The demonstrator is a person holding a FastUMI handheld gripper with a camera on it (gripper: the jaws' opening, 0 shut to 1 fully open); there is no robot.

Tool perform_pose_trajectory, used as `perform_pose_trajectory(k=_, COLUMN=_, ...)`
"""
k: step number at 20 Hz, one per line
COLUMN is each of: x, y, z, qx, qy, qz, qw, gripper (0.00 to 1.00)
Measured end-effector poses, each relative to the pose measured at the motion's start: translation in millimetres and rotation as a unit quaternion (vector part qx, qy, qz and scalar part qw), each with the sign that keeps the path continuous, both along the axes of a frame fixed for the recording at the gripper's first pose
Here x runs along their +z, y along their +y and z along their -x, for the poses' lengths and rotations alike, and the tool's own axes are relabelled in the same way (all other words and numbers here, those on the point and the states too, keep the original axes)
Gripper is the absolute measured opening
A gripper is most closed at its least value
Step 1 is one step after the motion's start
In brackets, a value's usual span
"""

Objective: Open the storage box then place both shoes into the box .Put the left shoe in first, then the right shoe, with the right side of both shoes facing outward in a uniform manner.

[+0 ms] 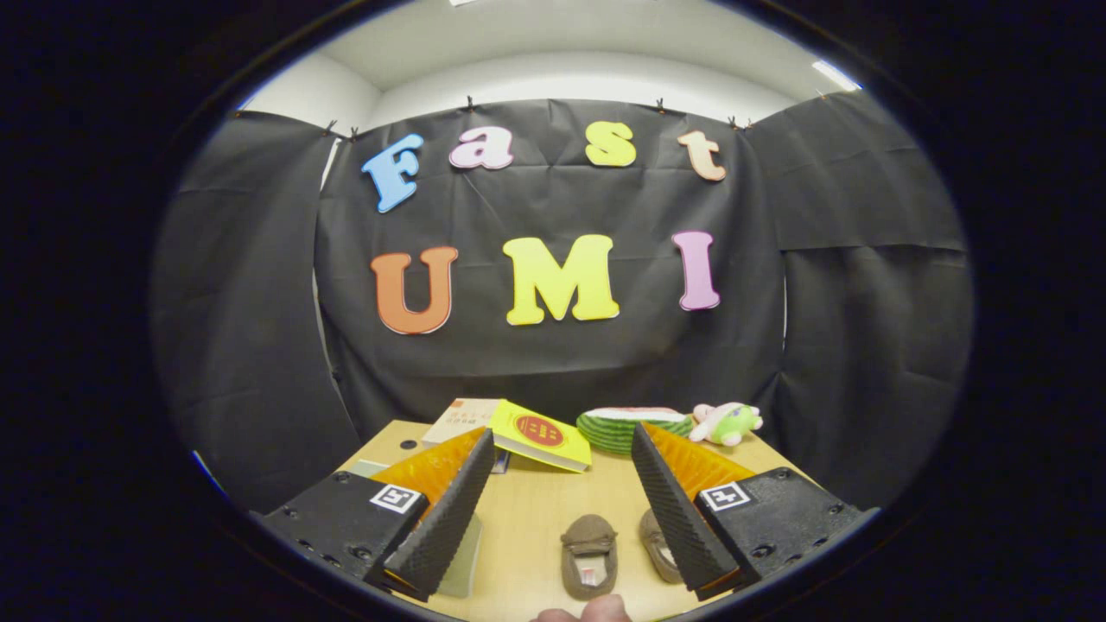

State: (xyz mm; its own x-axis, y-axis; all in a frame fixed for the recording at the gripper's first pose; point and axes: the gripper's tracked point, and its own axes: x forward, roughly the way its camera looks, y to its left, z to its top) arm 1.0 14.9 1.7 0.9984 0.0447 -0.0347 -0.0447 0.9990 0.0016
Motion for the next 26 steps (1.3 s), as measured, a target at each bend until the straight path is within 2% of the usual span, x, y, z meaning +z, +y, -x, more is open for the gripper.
perform_pose_trajectory(k=10, x=-16.2, y=10.9, z=-2.9, qx=0.038, qy=0.031, qz=0.001, qw=0.999, gripper=1.00)
perform_pose_trajectory(k=14, x=-36.8, y=35.2, z=-6.2, qx=0.078, qy=0.066, qz=0.004, qw=0.995, gripper=1.00)
perform_pose_trajectory(k=16, x=-53.3, y=51.2, z=-7.8, qx=0.111, qy=0.093, qz=-0.001, qw=0.989, gripper=1.00)
perform_pose_trajectory(k=19, x=-87.0, y=77.3, z=-4.7, qx=0.166, qy=0.152, qz=-0.014, qw=0.974, gripper=1.00)
perform_pose_trajectory(k=22, x=-127.6, y=102.6, z=0.9, qx=0.220, qy=0.221, qz=-0.024, qw=0.950, gripper=1.00)
perform_pose_trajectory(k=26, x=-177.8, y=120.7, z=6.1, qx=0.256, qy=0.300, qz=-0.046, qw=0.918, gripper=1.00)
